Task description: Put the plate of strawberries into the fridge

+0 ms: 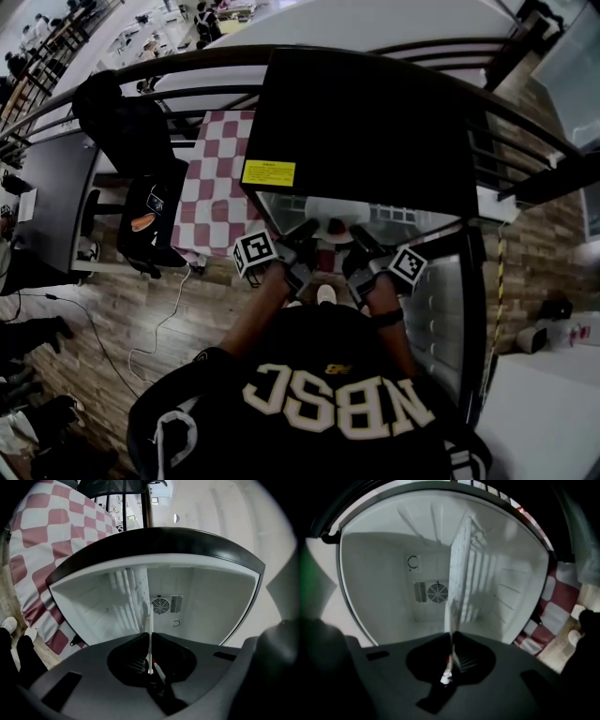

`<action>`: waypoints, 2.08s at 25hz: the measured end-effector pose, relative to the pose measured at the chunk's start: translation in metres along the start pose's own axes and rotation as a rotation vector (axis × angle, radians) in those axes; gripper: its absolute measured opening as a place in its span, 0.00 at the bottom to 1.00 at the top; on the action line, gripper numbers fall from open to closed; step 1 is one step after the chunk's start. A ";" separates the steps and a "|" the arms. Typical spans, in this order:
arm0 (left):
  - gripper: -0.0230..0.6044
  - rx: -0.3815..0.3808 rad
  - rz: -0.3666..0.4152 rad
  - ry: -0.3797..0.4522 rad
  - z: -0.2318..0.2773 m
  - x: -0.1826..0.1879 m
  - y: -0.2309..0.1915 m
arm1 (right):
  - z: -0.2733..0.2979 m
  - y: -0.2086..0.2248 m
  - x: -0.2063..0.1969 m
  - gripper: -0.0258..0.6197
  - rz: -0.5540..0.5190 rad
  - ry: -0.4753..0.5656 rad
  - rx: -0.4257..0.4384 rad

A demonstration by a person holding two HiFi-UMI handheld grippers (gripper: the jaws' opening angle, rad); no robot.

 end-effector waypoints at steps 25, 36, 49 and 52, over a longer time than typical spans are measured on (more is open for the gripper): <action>0.09 0.000 -0.048 0.027 0.021 0.013 -0.010 | 0.020 -0.006 0.019 0.09 0.012 -0.001 0.007; 0.09 -0.012 -0.027 0.037 0.021 0.013 -0.006 | 0.019 -0.007 0.018 0.09 -0.006 0.027 0.005; 0.21 -0.062 0.023 0.014 0.013 0.007 -0.002 | 0.007 -0.006 0.019 0.33 -0.069 0.080 0.032; 0.30 -0.080 0.016 0.013 0.012 0.004 0.005 | 0.005 -0.005 0.013 0.33 -0.058 0.071 0.045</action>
Point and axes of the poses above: the fingertips, and each gripper's own axes: z forward along the fingers, y to its right, x out of its top, the point moved 5 cm from there along -z, backward along the fingers, and after that the axes turned 9 degrees about -x, right-handed, at the moved point
